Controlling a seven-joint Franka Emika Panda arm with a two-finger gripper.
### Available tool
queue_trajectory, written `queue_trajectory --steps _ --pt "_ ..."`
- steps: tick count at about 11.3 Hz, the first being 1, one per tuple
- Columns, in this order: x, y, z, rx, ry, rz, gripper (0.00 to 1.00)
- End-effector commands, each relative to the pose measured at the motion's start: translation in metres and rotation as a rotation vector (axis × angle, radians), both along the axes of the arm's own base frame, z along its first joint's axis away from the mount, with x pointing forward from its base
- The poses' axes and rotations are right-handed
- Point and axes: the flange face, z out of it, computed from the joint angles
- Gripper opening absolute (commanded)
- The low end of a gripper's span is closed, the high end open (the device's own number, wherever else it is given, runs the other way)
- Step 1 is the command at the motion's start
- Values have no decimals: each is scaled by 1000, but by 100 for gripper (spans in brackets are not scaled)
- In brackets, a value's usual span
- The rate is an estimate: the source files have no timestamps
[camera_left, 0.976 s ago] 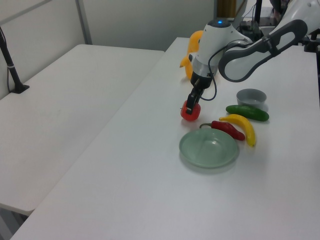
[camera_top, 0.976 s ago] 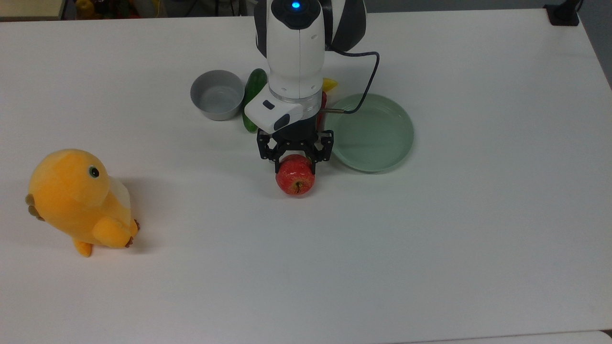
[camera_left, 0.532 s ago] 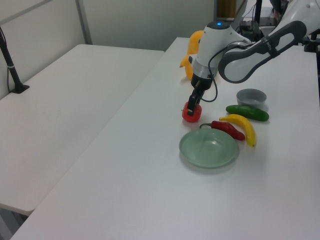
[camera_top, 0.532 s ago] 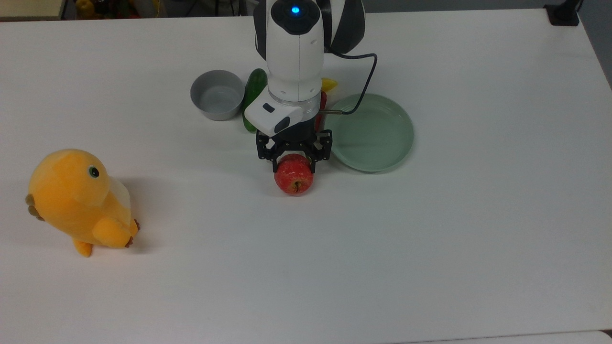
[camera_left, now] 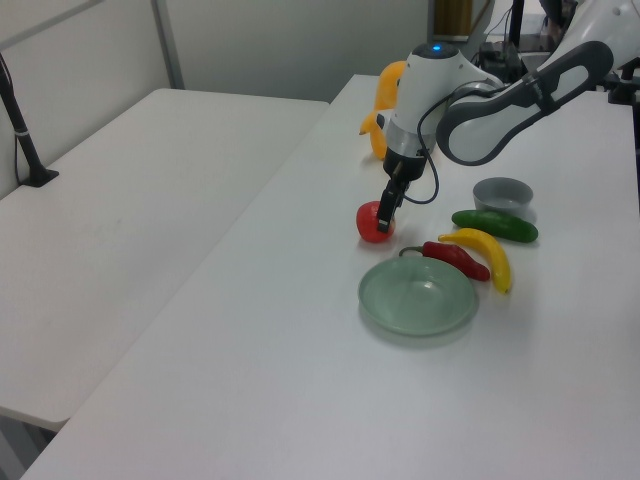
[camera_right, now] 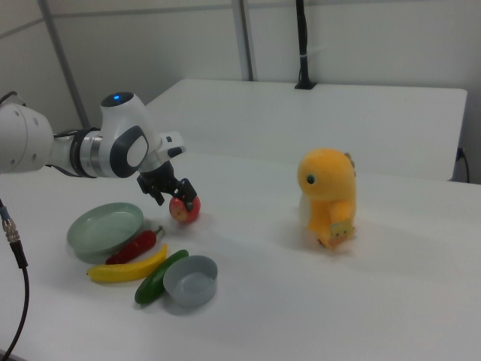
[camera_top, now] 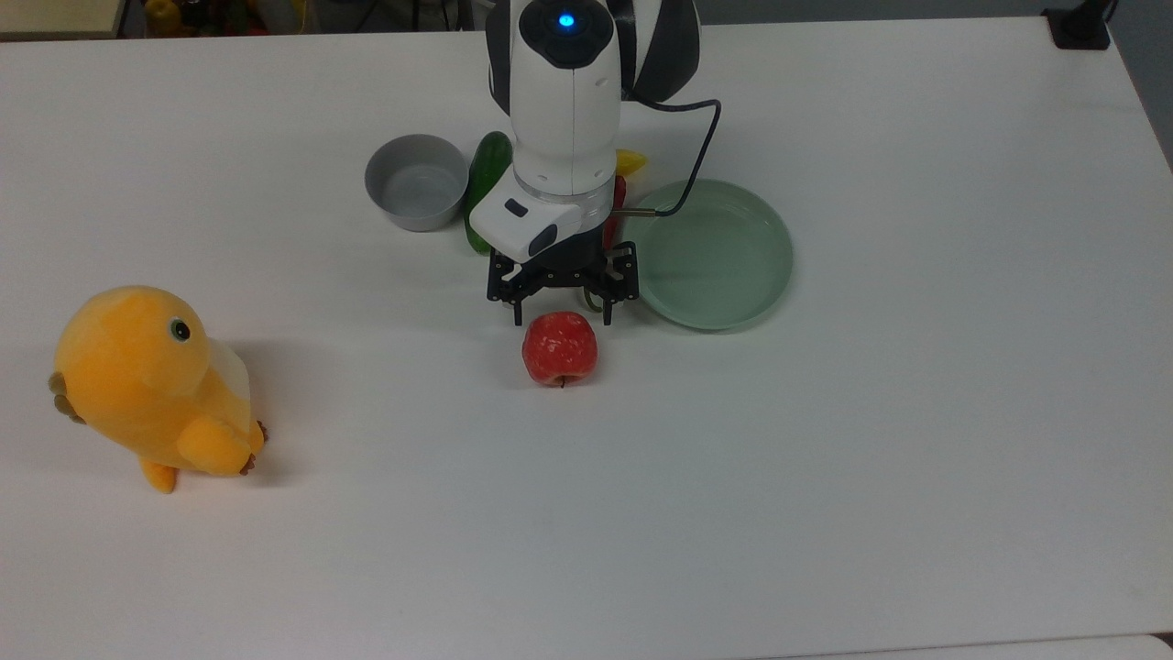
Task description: Red apple placed in the center of the desktop
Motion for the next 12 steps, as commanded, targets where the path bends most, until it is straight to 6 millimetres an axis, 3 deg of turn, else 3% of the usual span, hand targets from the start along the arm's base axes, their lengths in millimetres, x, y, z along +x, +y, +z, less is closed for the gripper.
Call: queue_trajectory --steps 1,5,8,9,12 --pt "-10 -8 48 -16 30 11 100" --pt "-56 -25 138 -21 156 -31 100" --pt "-85 -55 197 -9 156 -81 100" --pt "-89 -66 209 8 142 -101 100" --pt "-86 -68 206 47 138 -105 100"
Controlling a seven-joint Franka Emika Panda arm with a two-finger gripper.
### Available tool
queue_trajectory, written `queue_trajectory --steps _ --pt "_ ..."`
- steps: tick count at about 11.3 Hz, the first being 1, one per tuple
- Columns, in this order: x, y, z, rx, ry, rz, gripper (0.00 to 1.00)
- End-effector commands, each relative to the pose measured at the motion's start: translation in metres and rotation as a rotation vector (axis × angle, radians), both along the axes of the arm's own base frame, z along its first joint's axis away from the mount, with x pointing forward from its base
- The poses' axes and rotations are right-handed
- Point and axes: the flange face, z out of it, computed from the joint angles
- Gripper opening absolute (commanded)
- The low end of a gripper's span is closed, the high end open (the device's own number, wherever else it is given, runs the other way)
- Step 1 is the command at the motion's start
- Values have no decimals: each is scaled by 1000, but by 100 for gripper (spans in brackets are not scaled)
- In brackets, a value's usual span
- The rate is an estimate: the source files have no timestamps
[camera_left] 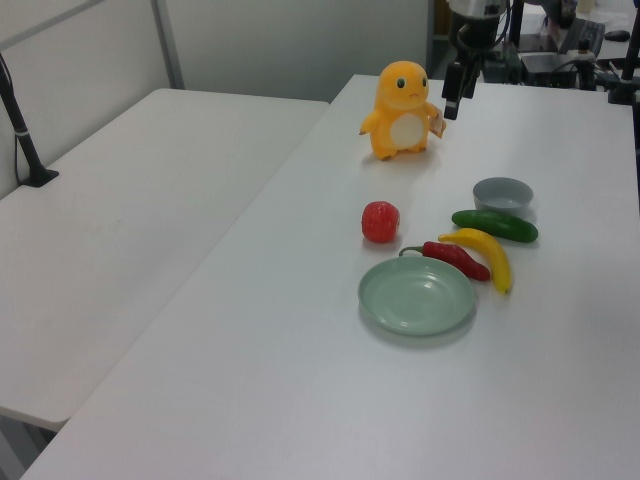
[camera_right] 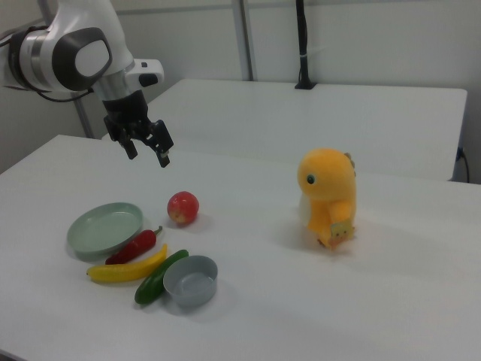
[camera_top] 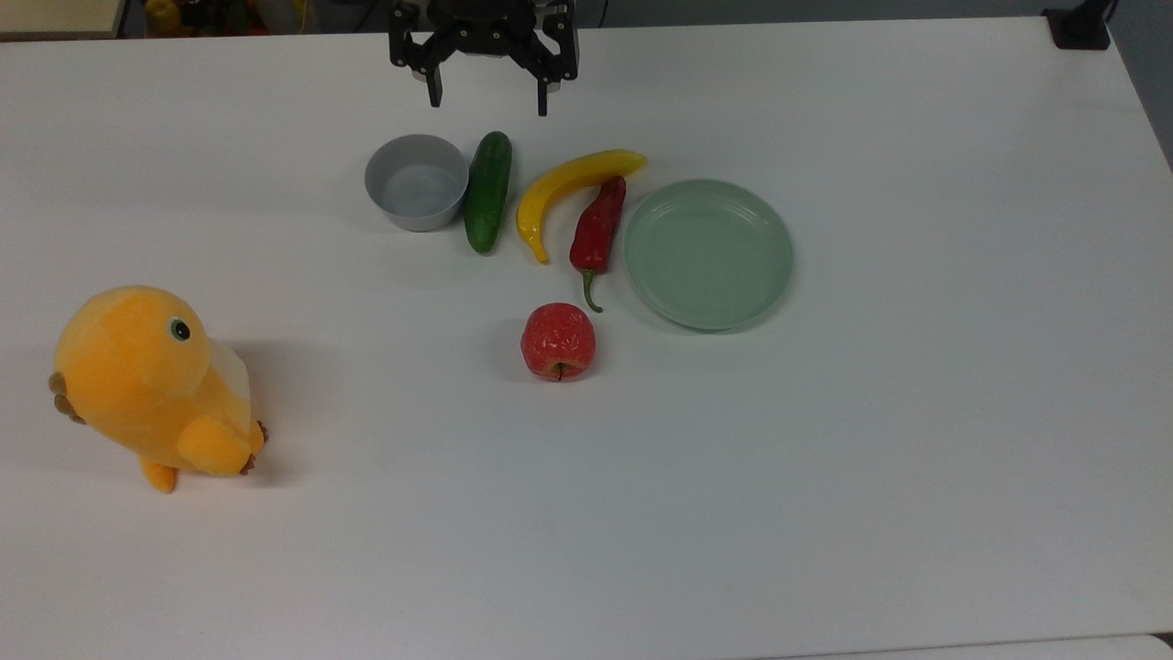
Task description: Red apple placed in the center of the desktop
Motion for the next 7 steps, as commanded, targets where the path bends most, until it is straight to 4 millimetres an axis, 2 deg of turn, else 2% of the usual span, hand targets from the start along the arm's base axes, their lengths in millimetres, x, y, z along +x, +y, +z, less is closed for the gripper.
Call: queue_trajectory --steps 1,7 --pt "-2 -1 -9 56 17 -3 100" --pt "3 -1 -22 56 40 -4 100"
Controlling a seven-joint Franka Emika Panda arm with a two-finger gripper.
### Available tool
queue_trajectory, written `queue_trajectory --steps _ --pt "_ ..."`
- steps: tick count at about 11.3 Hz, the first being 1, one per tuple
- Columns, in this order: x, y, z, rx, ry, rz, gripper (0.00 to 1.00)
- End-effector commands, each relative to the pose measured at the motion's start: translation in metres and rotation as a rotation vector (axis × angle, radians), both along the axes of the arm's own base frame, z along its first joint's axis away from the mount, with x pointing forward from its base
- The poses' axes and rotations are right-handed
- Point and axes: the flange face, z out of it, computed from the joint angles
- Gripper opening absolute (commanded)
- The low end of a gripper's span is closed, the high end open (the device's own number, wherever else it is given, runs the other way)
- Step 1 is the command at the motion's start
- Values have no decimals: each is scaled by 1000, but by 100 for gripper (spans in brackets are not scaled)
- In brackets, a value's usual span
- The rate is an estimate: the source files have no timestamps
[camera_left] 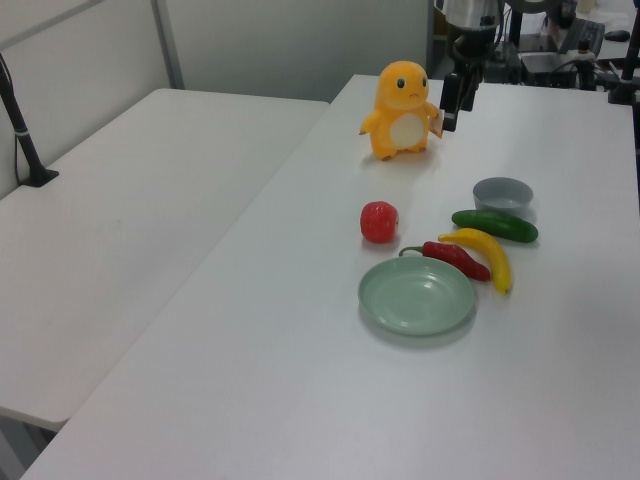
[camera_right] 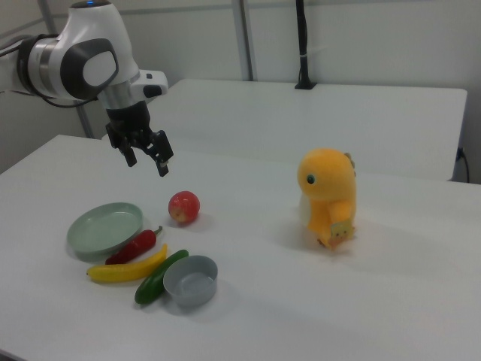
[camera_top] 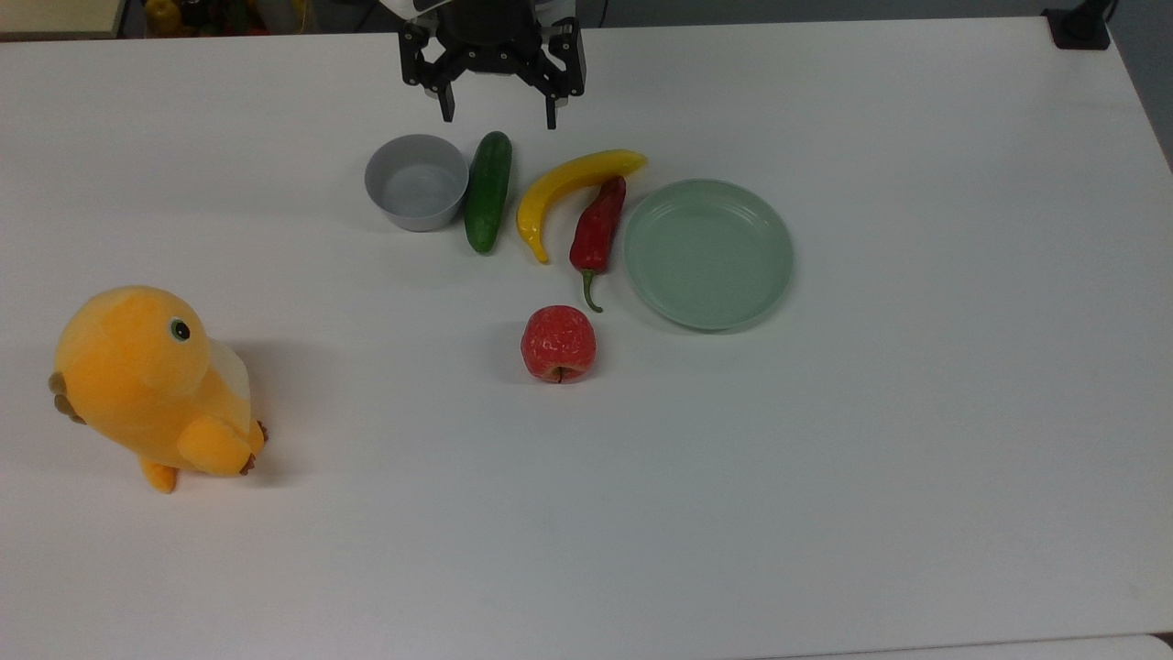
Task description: Red apple placed in the center of the desktop
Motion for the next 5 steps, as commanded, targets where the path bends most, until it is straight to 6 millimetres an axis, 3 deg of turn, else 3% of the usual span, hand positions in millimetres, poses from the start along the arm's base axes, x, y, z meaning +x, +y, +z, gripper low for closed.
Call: queue_trajectory --steps 1,5 --pt "0 -3 -5 20 6 6 100" --pt "11 -3 -4 18 5 3 100"
